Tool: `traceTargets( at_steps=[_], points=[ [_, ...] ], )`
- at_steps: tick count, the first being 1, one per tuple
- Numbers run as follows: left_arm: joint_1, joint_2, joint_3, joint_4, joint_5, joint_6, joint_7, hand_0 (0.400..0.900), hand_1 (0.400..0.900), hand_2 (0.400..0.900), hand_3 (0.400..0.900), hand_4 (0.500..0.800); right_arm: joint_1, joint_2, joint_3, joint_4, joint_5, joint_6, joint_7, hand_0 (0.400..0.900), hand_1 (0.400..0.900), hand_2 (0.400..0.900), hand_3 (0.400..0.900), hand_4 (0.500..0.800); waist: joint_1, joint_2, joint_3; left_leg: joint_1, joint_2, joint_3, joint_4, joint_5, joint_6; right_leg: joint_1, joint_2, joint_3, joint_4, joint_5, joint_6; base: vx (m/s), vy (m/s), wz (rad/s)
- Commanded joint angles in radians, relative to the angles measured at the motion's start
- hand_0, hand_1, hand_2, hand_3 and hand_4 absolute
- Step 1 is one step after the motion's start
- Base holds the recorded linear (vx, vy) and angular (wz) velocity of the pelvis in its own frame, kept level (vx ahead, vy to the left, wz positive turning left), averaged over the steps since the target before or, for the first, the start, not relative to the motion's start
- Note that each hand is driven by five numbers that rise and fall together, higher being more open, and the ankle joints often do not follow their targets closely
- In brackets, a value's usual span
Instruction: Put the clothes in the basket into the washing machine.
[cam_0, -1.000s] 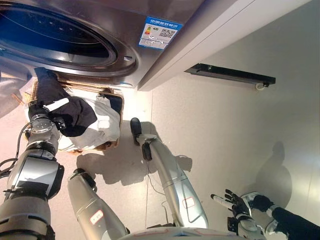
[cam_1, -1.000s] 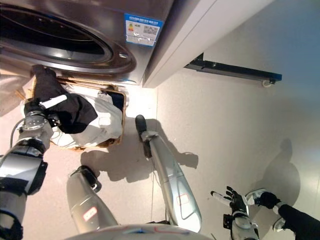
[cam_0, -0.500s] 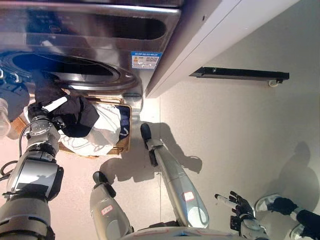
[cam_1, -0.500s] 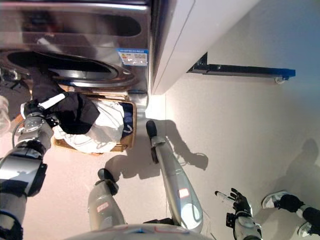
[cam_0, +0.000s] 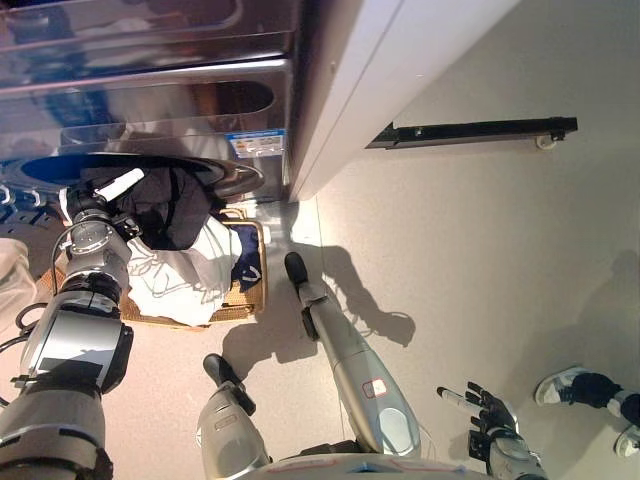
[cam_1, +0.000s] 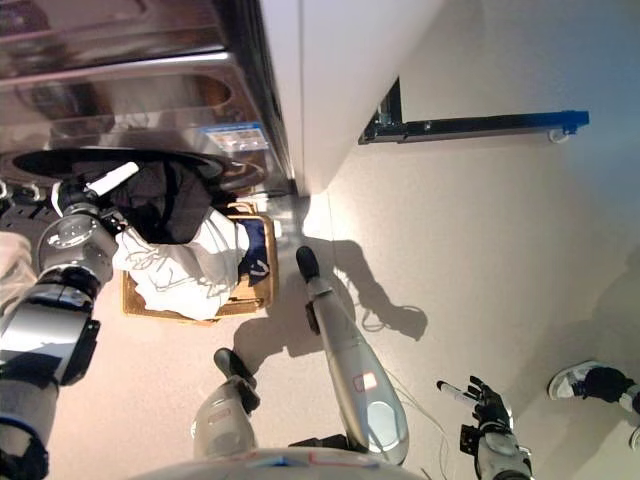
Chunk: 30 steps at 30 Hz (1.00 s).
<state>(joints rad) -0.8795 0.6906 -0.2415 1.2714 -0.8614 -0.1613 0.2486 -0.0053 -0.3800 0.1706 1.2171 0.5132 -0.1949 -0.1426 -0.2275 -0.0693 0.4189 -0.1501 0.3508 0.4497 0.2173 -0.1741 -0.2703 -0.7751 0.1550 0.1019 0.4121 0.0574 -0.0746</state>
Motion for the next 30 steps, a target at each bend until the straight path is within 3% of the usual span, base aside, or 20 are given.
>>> traceTargets(
  at_steps=[1, 4, 5, 13, 30],
  points=[
    [-0.113, 0.107, 0.047, 0.01, -0.047, -0.169, 0.022, 0.4, 0.4, 0.4, 0.4, 0.5, 0.157, -0.105, -0.022, 0.073, 0.049, 0.003, -0.026, 0.9, 0.9, 0.9, 0.9, 0.8, -0.049, 0.037, -0.125, -0.078, 0.074, -0.008, 0.114, 0.058, 0.094, 0.005, 0.001, 0.067, -0.064, -0.064, 0.128, 0.09, -0.107, -0.21],
    [-0.135, 0.135, 0.05, 0.02, -0.053, -0.176, 0.034, 0.412, 0.412, 0.412, 0.412, 0.507, 0.176, -0.104, -0.024, 0.065, 0.055, -0.004, -0.031, 0.9, 0.9, 0.9, 0.9, 0.8, -0.06, 0.028, -0.141, -0.086, 0.104, 0.005, 0.126, 0.073, 0.085, -0.016, 0.037, 0.066, -0.05, -0.076, 0.116, 0.08, -0.108, -0.18],
    [-0.143, 0.14, 0.052, 0.019, -0.061, -0.181, 0.045, 0.9, 0.9, 0.9, 0.9, 0.8, 0.181, -0.106, -0.025, 0.065, 0.062, -0.006, -0.036, 0.9, 0.9, 0.9, 0.9, 0.8, -0.063, 0.027, -0.145, -0.089, 0.111, 0.006, 0.127, 0.076, 0.083, -0.018, 0.045, 0.065, -0.049, -0.081, 0.111, 0.1, -0.132, -0.03],
    [-0.162, 0.143, 0.054, 0.017, -0.068, -0.195, 0.095, 0.9, 0.9, 0.9, 0.9, 0.8, 0.213, -0.076, -0.016, 0.053, 0.063, -0.03, -0.056, 0.9, 0.9, 0.9, 0.9, 0.8, -0.059, 0.021, -0.162, -0.128, 0.155, -0.012, 0.144, 0.129, 0.069, -0.054, 0.087, 0.031, -0.017, -0.107, 0.083, 0.07, -0.096, 0.06],
    [-0.077, 0.129, 0.122, 0.056, -0.13, -0.193, 0.112, 0.9, 0.9, 0.9, 0.9, 0.8, 0.243, -0.051, -0.001, 0.032, 0.067, -0.039, -0.077, 0.9, 0.9, 0.9, 0.9, 0.8, -0.049, 0.049, -0.221, -0.212, 0.177, -0.067, 0.188, 0.097, 0.074, -0.084, 0.085, -0.004, -0.016, -0.095, 0.085, 0.0, -0.019, 0.05]
  ],
)
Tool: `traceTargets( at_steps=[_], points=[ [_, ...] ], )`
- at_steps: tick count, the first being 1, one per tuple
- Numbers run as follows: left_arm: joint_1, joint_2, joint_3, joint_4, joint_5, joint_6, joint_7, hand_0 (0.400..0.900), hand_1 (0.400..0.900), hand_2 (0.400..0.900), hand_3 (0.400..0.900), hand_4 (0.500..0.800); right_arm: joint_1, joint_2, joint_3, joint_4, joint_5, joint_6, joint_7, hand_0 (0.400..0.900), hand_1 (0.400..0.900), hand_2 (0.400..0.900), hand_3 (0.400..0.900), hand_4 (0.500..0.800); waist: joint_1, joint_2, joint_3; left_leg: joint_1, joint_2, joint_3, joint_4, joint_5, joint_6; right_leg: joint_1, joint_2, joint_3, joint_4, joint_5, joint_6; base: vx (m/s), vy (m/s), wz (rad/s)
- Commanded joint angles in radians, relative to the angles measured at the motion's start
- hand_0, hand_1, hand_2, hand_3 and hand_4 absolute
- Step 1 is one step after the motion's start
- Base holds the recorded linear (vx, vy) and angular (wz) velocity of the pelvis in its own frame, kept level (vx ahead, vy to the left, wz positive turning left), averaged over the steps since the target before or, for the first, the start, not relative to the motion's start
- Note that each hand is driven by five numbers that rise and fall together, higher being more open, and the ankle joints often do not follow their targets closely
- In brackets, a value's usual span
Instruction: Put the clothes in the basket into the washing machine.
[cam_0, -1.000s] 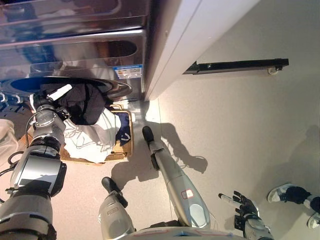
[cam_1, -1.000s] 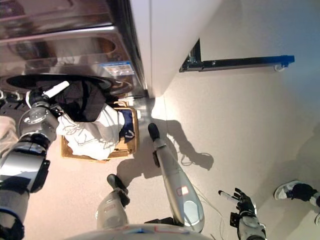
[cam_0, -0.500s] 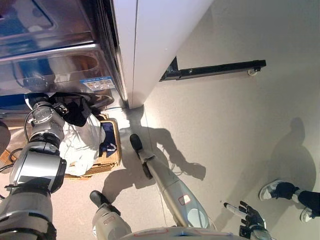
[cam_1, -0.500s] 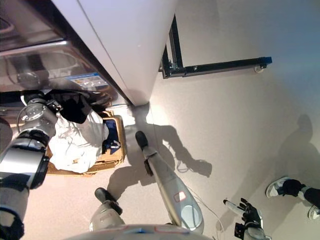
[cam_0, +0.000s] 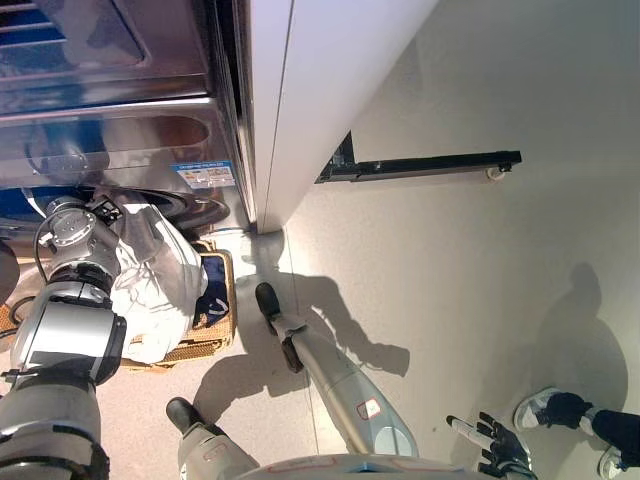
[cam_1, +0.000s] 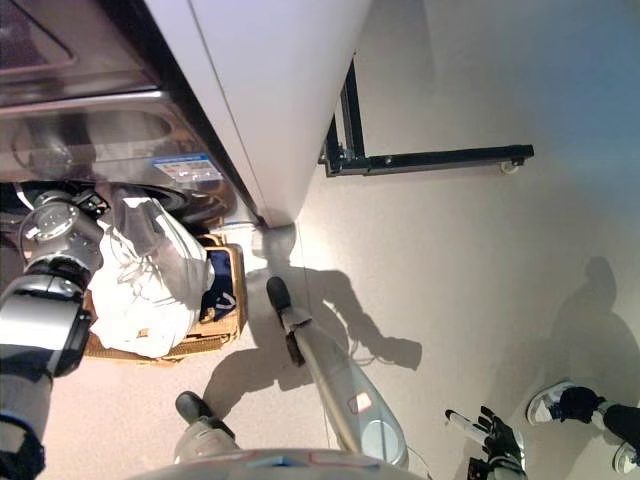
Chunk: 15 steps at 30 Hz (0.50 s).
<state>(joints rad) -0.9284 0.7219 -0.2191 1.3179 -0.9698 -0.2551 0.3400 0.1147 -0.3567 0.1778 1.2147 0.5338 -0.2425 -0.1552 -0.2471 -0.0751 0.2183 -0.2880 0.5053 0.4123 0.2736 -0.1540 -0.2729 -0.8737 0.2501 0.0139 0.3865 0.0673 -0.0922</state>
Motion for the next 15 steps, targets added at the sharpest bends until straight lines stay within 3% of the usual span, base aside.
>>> traceTargets(
  at_steps=[1, 9, 15],
  points=[
    [-0.019, 0.091, 0.114, 0.017, -0.04, -0.099, 0.02, 0.9, 0.9, 0.9, 0.9, 0.8, 0.125, -0.072, -0.009, 0.037, 0.048, 0.012, -0.062, 0.9, 0.9, 0.9, 0.9, 0.8, -0.03, 0.054, -0.019, -0.08, 0.022, -0.034, 0.138, 0.07, 0.077, 0.014, -0.014, 0.082, 0.011, -0.103, 0.103, -0.03, 0.019, 0.01],
    [0.045, 0.072, 0.183, 0.047, -0.102, -0.098, 0.012, 0.9, 0.9, 0.9, 0.9, 0.8, 0.125, -0.07, 0.0, 0.032, 0.043, 0.021, -0.06, 0.9, 0.9, 0.9, 0.9, 0.8, -0.026, 0.054, -0.01, -0.105, 0.019, -0.054, 0.166, 0.048, 0.078, 0.019, -0.023, 0.082, 0.005, -0.091, 0.107, -0.02, 0.012, 0.01],
    [0.097, 0.041, 0.194, 0.05, -0.088, -0.088, -0.006, 0.9, 0.9, 0.9, 0.9, 0.8, 0.12, -0.08, -0.004, 0.039, 0.031, 0.026, -0.064, 0.9, 0.9, 0.9, 0.9, 0.8, -0.024, 0.052, -0.001, -0.097, 0.0, -0.062, 0.16, 0.038, 0.08, 0.041, -0.044, 0.083, -0.005, -0.083, 0.115, -0.03, 0.028, 0.02]
  ],
)
